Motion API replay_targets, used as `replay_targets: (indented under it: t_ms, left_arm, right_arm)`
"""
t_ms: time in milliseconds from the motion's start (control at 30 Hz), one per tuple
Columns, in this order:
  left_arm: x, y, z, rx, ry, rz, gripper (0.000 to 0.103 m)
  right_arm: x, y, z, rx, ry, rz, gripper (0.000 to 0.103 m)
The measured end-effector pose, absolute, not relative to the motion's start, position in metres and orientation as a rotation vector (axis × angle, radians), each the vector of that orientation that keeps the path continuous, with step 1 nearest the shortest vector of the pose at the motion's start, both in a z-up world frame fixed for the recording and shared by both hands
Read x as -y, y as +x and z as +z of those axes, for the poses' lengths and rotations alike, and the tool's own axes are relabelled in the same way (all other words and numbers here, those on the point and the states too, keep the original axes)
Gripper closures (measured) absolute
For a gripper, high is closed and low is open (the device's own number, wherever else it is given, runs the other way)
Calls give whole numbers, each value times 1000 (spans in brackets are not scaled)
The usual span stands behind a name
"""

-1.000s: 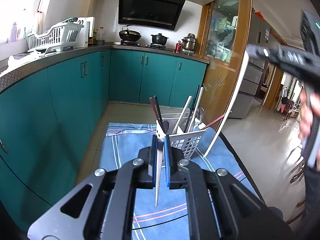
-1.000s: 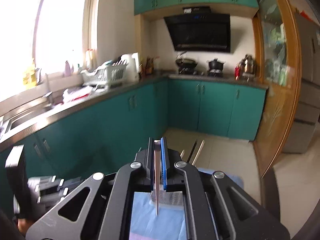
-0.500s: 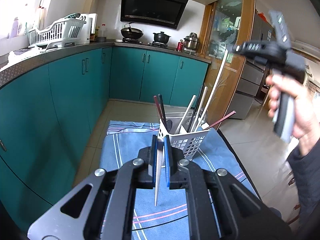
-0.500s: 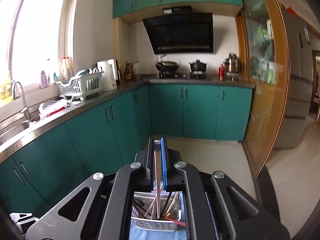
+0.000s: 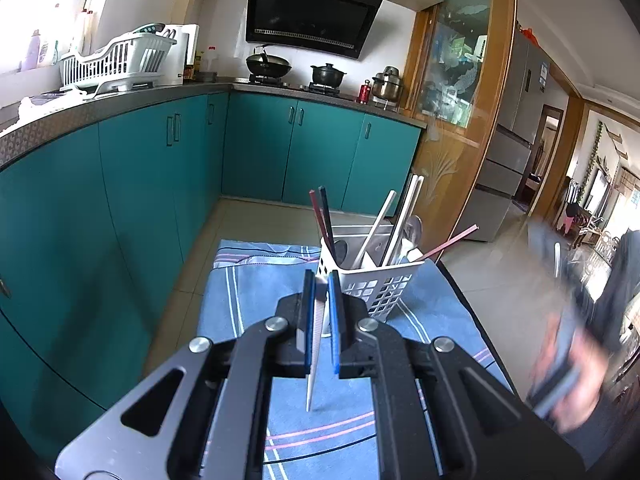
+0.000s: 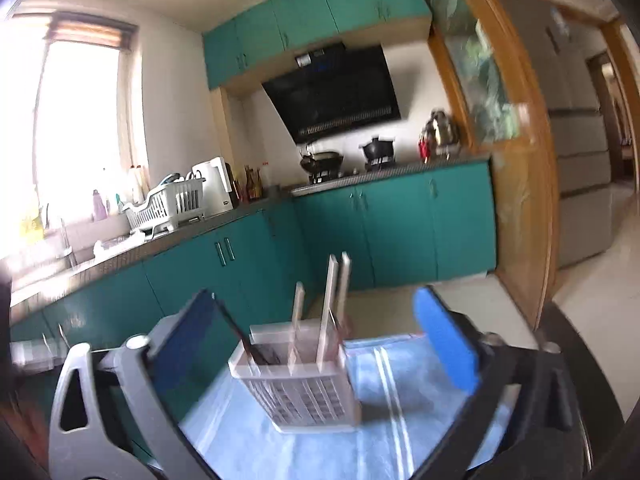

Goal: Organize utensils
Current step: 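Lower the white chopsticks into the caddy with both tools and release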

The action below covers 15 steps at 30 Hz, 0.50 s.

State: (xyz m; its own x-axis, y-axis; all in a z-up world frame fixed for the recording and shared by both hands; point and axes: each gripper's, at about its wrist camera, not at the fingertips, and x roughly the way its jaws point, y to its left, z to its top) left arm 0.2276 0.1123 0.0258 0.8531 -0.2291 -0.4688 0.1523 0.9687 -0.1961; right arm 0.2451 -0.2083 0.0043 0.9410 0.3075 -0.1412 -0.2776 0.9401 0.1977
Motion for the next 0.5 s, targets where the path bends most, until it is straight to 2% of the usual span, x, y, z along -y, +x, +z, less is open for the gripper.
replay_targets:
  t_ms: [167,233,367,500]
  left_arm:
    - [-103,226,26,-498,-161,-202,96]
    - [-100,226,29,-495,-165,-218,96]
    - [-86,231,46,-505,-165,-257,96]
    - [-77,240,80,-488,-167,-283,96]
  right_arm:
    - [214,190,-93,-204,87,283,3]
    - [209,188,-116,-307,50,282,3]
    - [207,189,-116,-324,15,338,3]
    - [228,202,-117,-397,149,354,3]
